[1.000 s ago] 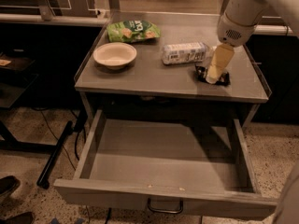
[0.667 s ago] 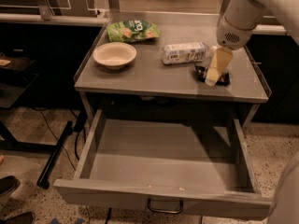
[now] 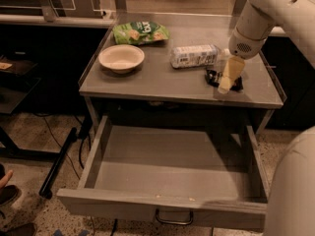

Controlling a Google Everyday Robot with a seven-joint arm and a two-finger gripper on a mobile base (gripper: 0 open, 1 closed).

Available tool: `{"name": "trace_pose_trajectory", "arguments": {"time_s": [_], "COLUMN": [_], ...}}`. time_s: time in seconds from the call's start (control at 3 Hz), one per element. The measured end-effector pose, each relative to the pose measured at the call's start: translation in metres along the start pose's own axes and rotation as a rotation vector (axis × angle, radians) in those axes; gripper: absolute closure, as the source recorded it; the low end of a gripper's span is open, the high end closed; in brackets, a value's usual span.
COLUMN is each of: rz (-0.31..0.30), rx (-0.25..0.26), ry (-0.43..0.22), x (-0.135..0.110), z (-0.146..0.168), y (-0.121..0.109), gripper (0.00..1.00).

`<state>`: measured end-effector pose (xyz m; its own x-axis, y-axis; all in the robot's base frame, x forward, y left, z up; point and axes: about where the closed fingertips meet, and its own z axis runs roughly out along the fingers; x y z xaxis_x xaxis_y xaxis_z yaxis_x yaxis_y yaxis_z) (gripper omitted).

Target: Place rxbar chocolate into top drawer

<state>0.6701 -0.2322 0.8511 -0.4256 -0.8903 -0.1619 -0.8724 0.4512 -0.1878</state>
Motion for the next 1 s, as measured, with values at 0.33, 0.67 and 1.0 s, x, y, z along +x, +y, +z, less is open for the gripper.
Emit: {"name": "trace_pose_trajectory", "arguments": {"time_s": [0.33, 0.67, 1.0], "rz": [0.009, 0.031, 0.038], "rx": [0.005, 0.003, -0.012], "ry": [0.018, 0.045, 0.053], "x": [0.009, 0.027, 0.036], "z": [0.011, 0.024, 0.032], "y": [-0.012, -0.024, -0.021], "gripper": [0.0, 0.0, 0.0]}}
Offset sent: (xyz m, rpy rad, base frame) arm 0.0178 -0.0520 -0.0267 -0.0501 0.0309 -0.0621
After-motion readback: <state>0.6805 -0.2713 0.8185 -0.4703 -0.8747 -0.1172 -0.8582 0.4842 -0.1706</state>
